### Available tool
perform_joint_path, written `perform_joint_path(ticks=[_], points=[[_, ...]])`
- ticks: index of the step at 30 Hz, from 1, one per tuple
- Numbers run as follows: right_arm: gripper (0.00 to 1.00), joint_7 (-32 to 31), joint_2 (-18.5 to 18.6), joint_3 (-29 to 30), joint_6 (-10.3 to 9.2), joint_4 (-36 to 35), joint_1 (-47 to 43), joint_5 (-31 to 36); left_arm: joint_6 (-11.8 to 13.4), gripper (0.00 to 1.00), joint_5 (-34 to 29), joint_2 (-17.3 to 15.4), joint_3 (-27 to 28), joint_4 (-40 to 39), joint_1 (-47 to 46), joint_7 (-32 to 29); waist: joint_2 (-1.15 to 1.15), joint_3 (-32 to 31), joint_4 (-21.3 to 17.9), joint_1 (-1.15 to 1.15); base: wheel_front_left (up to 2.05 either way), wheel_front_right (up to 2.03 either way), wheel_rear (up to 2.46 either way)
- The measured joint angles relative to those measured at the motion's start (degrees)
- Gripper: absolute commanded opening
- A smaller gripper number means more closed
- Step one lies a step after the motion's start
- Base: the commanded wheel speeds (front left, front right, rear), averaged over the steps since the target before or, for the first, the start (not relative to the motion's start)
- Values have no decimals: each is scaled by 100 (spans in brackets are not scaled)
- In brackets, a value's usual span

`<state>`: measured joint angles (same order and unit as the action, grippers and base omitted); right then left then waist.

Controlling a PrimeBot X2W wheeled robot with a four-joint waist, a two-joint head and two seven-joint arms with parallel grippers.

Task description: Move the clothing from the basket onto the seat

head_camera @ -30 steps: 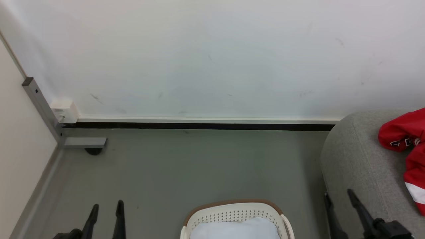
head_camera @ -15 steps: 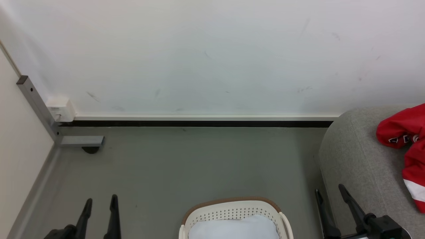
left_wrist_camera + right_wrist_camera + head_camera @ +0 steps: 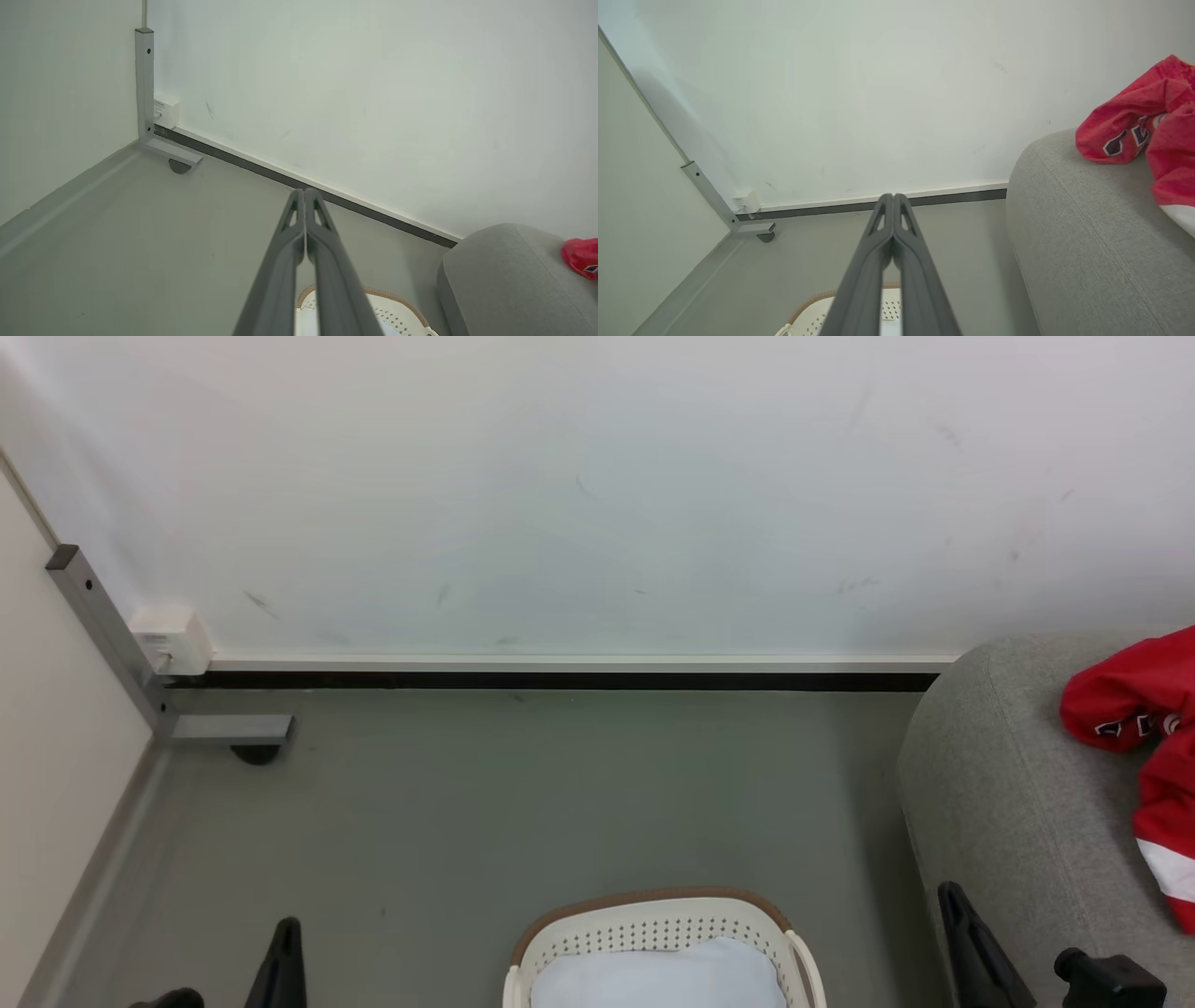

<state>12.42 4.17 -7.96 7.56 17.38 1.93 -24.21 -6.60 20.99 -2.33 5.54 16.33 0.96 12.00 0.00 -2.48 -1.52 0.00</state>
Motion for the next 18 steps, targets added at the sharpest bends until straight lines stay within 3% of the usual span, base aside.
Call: perform_joint_path(ticks=[18], points=[[0,-415,0,299,0,-71,36,-1645,-12,0,1694,-2,-8,-68,-120,-410,0,41,23,0,0,0,0]])
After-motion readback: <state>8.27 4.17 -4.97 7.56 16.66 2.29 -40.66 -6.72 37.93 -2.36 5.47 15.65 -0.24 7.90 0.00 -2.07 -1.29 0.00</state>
